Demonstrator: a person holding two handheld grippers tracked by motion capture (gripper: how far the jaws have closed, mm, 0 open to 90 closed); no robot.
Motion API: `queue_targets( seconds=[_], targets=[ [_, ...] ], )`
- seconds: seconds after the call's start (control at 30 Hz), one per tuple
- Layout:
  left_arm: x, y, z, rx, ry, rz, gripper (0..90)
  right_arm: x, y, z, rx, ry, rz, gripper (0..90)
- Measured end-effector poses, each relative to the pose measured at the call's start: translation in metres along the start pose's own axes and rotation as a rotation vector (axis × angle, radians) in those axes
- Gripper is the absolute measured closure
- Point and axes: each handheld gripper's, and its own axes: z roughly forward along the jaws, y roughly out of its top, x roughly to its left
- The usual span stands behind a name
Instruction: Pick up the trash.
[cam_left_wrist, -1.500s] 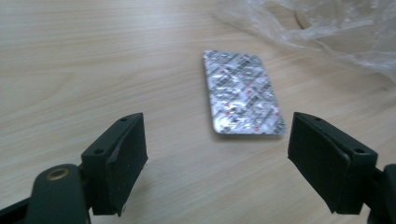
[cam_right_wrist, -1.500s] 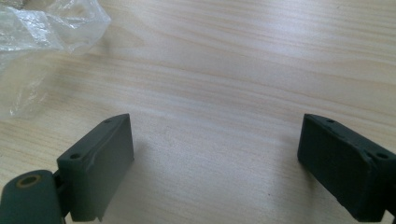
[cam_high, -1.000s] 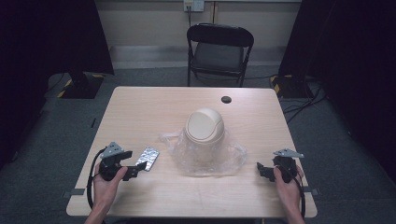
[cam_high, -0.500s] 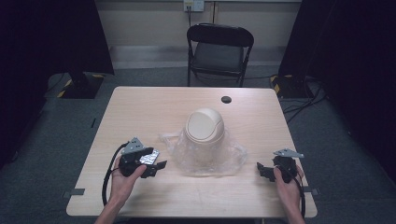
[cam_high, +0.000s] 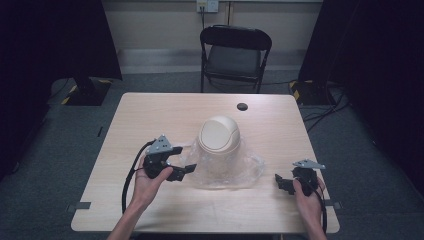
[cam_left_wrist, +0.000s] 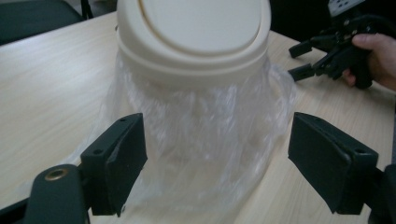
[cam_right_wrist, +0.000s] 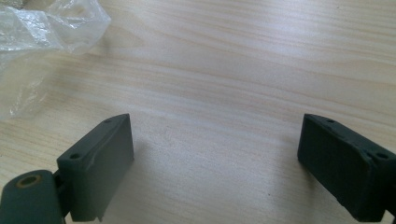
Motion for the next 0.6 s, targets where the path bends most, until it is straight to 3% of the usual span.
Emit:
queue_targets(
  seconds=[0.33, 0.6],
  targets=[
    [-0.011, 0.034, 0.023, -0.022, -0.05, 0.046, 19.0, 0.0, 0.0, 0.0, 0.0, 0.0, 0.0, 9.7],
    [-0.011, 0.041, 0.042, 0.003, -0.078, 0.045, 19.0, 0.0, 0.0, 0.0, 0.0, 0.0, 0.0, 9.7]
  ],
)
